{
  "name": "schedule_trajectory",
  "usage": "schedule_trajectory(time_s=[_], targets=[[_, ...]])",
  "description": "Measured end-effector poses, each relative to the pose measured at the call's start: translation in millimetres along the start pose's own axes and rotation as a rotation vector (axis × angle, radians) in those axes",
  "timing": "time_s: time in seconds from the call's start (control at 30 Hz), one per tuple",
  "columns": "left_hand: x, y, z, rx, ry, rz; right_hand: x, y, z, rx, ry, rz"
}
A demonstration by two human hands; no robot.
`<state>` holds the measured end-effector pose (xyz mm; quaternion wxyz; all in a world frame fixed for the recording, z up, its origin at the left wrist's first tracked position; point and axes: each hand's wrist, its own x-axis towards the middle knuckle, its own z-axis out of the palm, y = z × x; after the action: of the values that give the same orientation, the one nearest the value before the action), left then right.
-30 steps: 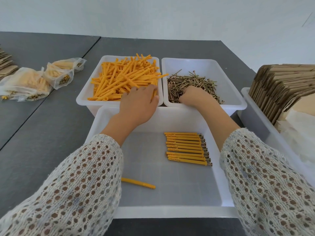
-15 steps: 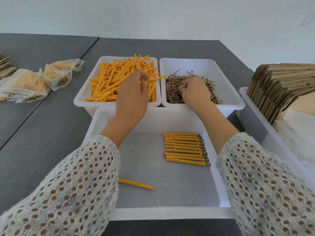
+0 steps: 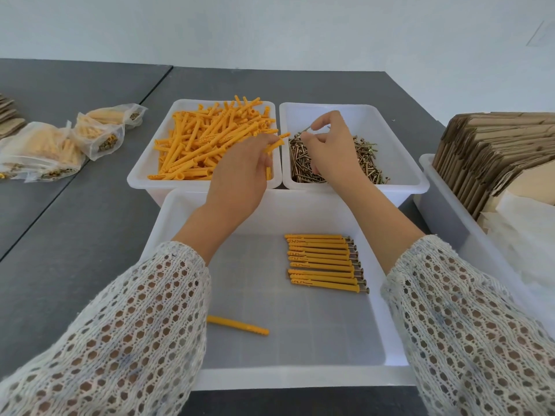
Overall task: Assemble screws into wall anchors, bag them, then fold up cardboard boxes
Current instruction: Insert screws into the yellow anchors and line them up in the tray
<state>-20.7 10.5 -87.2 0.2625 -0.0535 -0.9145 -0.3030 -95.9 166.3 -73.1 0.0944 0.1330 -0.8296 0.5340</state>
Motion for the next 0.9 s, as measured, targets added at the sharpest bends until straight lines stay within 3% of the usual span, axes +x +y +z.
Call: schedule_trajectory(time_s=[0.37, 0.9], targets=[[2.4, -5.1, 1.8, 0.191, 0.066, -0.145, -2.1, -5.8, -4.4, 0.196, -0.269, 0.088], [2.5, -3.7, 1.1, 0.212, 0.027, -0.129, -2.3, -5.2, -1.4, 0.213, -0.356, 0.058]])
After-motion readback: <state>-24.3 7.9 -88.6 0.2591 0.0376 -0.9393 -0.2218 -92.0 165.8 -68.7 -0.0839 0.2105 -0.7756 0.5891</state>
